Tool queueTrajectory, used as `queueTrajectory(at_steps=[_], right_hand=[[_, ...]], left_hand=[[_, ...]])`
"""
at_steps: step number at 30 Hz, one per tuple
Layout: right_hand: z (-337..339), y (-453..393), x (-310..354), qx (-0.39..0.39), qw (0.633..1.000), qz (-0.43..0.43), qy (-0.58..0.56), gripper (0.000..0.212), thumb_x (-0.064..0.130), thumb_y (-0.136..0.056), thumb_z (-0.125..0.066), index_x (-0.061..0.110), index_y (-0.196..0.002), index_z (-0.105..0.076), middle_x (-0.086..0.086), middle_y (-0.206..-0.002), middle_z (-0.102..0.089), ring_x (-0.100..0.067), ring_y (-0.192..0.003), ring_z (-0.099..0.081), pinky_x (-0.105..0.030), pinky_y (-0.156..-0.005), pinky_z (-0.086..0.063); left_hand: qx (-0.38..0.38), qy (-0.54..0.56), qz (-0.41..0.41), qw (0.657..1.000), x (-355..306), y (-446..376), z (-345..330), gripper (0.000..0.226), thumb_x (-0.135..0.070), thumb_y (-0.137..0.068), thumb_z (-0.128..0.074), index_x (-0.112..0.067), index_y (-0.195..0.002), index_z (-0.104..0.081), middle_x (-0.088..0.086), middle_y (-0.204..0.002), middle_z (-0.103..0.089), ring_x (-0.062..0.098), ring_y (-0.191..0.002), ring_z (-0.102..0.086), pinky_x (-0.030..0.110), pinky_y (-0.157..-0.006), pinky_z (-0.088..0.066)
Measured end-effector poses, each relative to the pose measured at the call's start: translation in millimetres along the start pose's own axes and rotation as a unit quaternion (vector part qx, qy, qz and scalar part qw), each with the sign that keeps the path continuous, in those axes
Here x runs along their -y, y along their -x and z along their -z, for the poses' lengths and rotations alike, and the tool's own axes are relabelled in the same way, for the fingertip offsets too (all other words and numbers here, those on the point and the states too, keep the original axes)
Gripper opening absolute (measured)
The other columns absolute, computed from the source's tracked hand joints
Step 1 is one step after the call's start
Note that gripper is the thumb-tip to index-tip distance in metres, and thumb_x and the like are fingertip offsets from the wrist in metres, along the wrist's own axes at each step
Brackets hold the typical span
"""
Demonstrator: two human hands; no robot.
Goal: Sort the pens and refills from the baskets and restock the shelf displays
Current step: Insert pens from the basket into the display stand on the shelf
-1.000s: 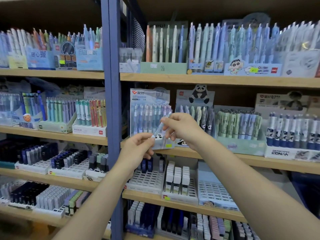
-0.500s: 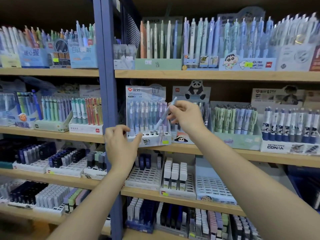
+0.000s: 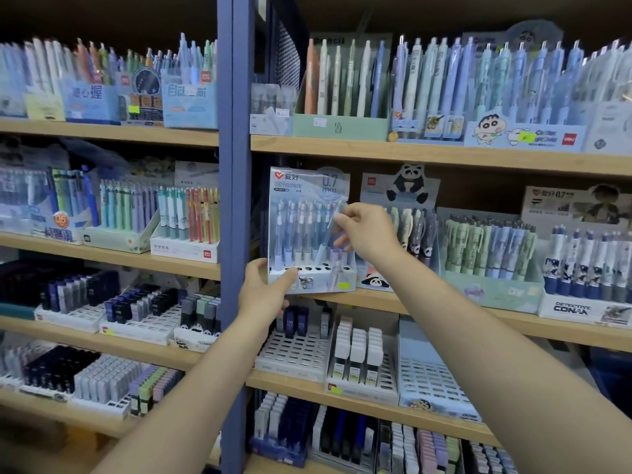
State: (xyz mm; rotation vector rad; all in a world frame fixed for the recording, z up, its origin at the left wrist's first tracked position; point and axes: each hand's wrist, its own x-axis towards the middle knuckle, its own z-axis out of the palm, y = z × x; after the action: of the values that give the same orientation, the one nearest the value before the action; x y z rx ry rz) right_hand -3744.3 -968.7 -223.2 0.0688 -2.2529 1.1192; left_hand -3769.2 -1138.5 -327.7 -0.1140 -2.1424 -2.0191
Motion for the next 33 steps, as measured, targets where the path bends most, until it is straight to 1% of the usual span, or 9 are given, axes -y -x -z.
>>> queueTrajectory(at_steps=[9,13,16,18,19,22,25,29,33], right_hand=[[-18.0,-4.9,-1.8,-0.001,1.000,0.012,0.020,0.018,0.022,-0.097,-0.065,0.011,-0.083,-0.071,-0.002,-0.076,-0.072,-0.012,-0.054,-0.063,-0.040,-0.067,-0.061],[-18.8,-8.1,-1.6,-0.022,0.996,0.042,0.072,0.019,0.026,-0.095,-0.068,0.011,-0.086,-0.075,0.006,-0.073,-0.066,-0.011,-0.072,-0.062,-0.031,-0.075,-0.054],[-15.9,-2.9,-7.4,-0.037,0.992,0.071,0.102,0.015,0.030,-0.094,-0.068,0.015,-0.092,-0.071,0.008,-0.077,-0.060,-0.012,-0.074,-0.058,-0.031,-0.072,-0.050],[-11.4,9.4,-16.5,-0.052,0.986,0.090,0.128,0.019,0.035,-0.093,-0.068,0.018,-0.101,-0.065,0.007,-0.081,-0.054,-0.011,-0.074,-0.053,-0.029,-0.068,-0.045],[-9.3,18.0,-22.2,-0.054,0.983,0.096,0.144,0.023,0.037,-0.093,-0.068,0.019,-0.104,-0.062,0.006,-0.085,-0.053,-0.011,-0.075,-0.051,-0.029,-0.068,-0.044],[-9.0,45.6,-43.4,-0.038,0.980,0.087,0.177,0.038,0.043,-0.091,-0.069,0.019,-0.117,-0.054,0.006,-0.100,-0.048,-0.013,-0.087,-0.049,-0.029,-0.073,-0.042],[-17.8,60.1,-60.4,-0.019,0.986,0.054,0.155,0.049,0.042,-0.089,-0.071,0.016,-0.124,-0.049,0.007,-0.097,-0.048,-0.015,-0.088,-0.051,-0.029,-0.073,-0.042],[-29.7,53.9,-64.9,-0.039,0.987,0.042,0.150,0.041,0.035,-0.091,-0.071,0.015,-0.117,-0.047,0.005,-0.077,-0.048,-0.012,-0.068,-0.047,-0.024,-0.055,-0.033],[-38.7,47.1,-65.7,-0.056,0.986,0.035,0.154,0.036,0.034,-0.090,-0.072,0.017,-0.107,-0.046,0.002,-0.076,-0.049,-0.015,-0.067,-0.048,-0.026,-0.053,-0.034]], left_hand=[[0.011,0.015,-0.011,1.000,2.9,-0.5,3.9,0.063,-0.045,-0.089,-0.073,-0.028,-0.141,-0.041,-0.003,-0.114,-0.064,0.018,-0.072,-0.066,0.029,-0.062,-0.058],[0.017,0.019,-0.026,0.999,6.5,-0.2,7.4,0.063,-0.041,-0.089,-0.074,-0.029,-0.143,-0.043,-0.004,-0.109,-0.067,0.017,-0.074,-0.068,0.028,-0.061,-0.057],[-0.009,-0.015,-0.060,0.998,13.1,1.1,11.2,0.062,-0.041,-0.086,-0.077,-0.029,-0.140,-0.048,-0.002,-0.119,-0.063,0.020,-0.097,-0.067,0.033,-0.076,-0.058],[-0.043,-0.071,-0.099,0.992,16.7,2.9,14.3,0.059,-0.043,-0.084,-0.079,-0.027,-0.135,-0.054,-0.003,-0.125,-0.053,0.018,-0.109,-0.059,0.036,-0.093,-0.052],[-0.057,-0.091,-0.119,0.987,17.8,4.3,15.5,0.056,-0.042,-0.084,-0.079,-0.026,-0.133,-0.055,-0.004,-0.125,-0.050,0.016,-0.109,-0.057,0.033,-0.094,-0.047],[-0.079,-0.110,-0.155,0.979,17.4,7.9,15.9,0.051,-0.040,-0.087,-0.077,-0.023,-0.131,-0.058,-0.008,-0.121,-0.056,0.013,-0.109,-0.056,0.030,-0.090,-0.045],[-0.097,-0.115,-0.148,0.977,17.7,6.9,12.9,0.049,-0.040,-0.090,-0.073,-0.020,-0.132,-0.060,-0.008,-0.120,-0.065,0.010,-0.104,-0.058,0.026,-0.082,-0.042],[-0.124,-0.105,-0.113,0.980,19.7,1.8,9.4,0.049,-0.048,-0.090,-0.070,-0.020,-0.130,-0.065,-0.006,-0.118,-0.069,0.014,-0.099,-0.064,0.025,-0.074,-0.045],[-0.142,-0.138,-0.103,0.975,16.5,-3.6,2.7,0.033,-0.044,-0.095,-0.065,-0.023,-0.120,-0.069,-0.012,-0.101,-0.067,0.009,-0.088,-0.055,0.022,-0.058,-0.036]])
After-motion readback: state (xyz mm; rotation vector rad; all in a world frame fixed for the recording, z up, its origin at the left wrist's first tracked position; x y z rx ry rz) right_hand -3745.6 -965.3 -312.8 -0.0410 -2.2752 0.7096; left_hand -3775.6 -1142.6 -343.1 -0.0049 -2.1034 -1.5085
